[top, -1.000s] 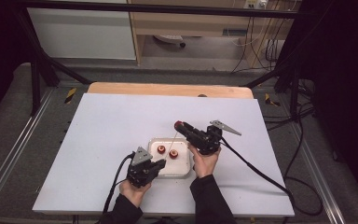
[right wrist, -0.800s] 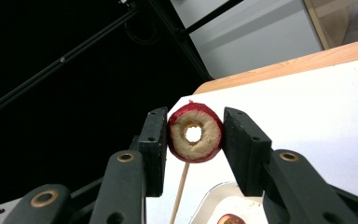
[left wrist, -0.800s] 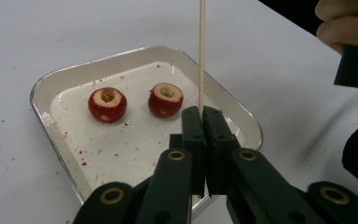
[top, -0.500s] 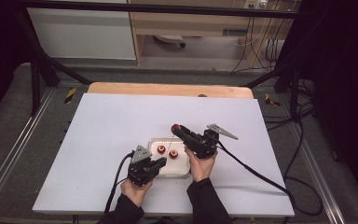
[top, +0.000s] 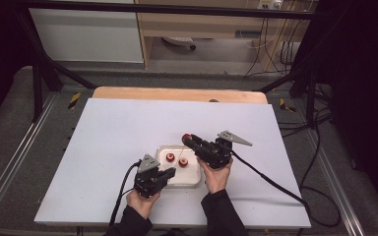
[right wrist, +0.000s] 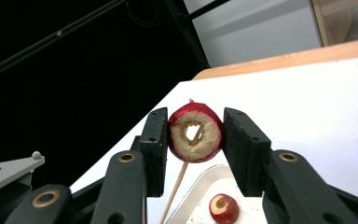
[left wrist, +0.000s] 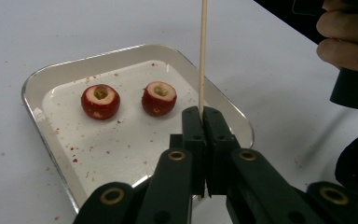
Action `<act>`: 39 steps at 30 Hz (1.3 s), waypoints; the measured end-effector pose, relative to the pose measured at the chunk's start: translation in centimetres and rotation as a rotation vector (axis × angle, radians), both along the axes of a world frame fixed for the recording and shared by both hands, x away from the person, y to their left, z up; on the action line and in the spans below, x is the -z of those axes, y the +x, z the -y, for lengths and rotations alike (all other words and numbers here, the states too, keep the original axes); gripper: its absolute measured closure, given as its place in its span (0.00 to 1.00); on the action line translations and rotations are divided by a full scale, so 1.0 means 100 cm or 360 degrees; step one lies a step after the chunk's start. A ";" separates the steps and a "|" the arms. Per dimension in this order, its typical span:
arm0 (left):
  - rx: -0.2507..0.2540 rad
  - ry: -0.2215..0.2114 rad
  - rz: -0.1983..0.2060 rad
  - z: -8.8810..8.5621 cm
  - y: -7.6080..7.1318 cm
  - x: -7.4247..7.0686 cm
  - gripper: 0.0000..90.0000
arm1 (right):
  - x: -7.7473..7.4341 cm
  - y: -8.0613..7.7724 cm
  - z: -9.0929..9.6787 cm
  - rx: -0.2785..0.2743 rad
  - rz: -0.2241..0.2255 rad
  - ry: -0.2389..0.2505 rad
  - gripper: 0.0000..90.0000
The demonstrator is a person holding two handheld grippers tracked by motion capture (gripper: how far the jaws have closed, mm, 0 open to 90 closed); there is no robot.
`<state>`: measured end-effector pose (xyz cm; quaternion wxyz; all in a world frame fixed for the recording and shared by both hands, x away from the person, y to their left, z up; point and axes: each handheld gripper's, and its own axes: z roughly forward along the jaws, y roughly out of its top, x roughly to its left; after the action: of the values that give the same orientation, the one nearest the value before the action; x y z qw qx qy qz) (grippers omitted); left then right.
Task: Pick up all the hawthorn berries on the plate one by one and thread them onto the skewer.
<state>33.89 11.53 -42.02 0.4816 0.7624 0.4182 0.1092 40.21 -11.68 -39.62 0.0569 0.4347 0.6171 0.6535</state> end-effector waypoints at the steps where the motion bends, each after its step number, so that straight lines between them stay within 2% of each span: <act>1: 0.0002 0.0001 -0.0004 0.002 -0.001 0.000 0.99 | 0.000 0.000 0.000 0.0002 0.0008 -0.0008 0.69; 5: -0.0001 -0.0027 -0.0058 0.006 0.002 0.003 0.99 | 0.001 -0.001 0.000 0.0010 0.0026 -0.0035 0.70; 10: -0.0011 -0.0036 -0.0020 0.005 -0.001 0.004 0.98 | 0.000 -0.002 0.000 0.0012 0.0031 -0.0043 0.70; 13: -0.0025 -0.0059 -0.0016 0.004 -0.001 0.002 0.98 | 0.002 0.000 -0.001 0.0024 0.0029 0.0000 0.70; 16: -0.0031 -0.0053 -0.0003 0.003 -0.002 0.001 0.99 | 0.003 0.001 -0.003 0.0043 0.0041 0.0032 0.70; 24: -0.0044 -0.0049 0.0006 0.000 -0.001 0.001 0.99 | 0.005 0.003 -0.005 0.0056 0.0003 0.0092 0.70; 27: -0.0036 -0.0008 -0.0011 0.001 -0.001 0.004 0.99 | 0.004 0.004 -0.004 0.0070 0.0003 0.0117 0.70; 29: -0.0026 0.0022 -0.0014 0.000 -0.002 0.009 0.99 | -0.002 0.004 0.000 0.0094 0.0014 0.0158 0.70; 31: -0.0015 0.0030 -0.0016 -0.001 -0.003 0.012 0.99 | -0.007 0.006 0.004 0.0083 -0.0016 0.0206 0.70; 37: -0.0004 -0.0057 0.0035 -0.002 -0.009 0.006 0.99 | -0.014 0.005 0.008 0.0052 -0.0113 0.0359 0.70; 39: 0.0000 -0.0079 0.0049 -0.001 -0.012 0.004 0.98 | -0.014 0.005 0.008 0.0046 -0.0126 0.0384 0.70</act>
<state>32.74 11.59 -42.41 0.5067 0.7484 0.4135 0.1105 40.70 -12.44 -38.22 -0.0107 0.4728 0.5294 0.7043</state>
